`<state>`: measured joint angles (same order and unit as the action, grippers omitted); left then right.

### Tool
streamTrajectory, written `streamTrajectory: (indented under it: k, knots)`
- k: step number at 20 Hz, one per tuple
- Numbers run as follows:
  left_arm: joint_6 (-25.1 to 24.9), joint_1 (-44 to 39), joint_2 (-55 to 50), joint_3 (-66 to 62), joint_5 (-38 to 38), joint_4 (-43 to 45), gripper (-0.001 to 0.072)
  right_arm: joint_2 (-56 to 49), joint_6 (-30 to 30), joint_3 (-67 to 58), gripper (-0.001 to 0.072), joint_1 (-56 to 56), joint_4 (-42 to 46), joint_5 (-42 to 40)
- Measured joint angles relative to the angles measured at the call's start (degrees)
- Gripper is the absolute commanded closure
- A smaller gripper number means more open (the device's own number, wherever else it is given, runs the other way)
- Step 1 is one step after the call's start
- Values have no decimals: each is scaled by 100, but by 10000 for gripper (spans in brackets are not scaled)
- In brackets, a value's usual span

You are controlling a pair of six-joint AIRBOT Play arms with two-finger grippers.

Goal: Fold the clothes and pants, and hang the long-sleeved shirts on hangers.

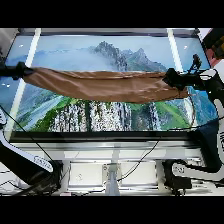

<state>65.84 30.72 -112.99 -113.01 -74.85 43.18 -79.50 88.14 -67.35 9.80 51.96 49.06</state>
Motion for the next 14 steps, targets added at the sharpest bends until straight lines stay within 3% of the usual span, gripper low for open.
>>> streamTrajectory:
  k: [7, 14]
  knots:
    - [286, -745, 892, -299, -52, -35, 690, -142, -9, -466, 674, -1563, -315, -1891]
    - [573, -1403, 1351, -328, -57, -44, 690, -2133, 551, -2280, 675, -3257, -240, -2522]
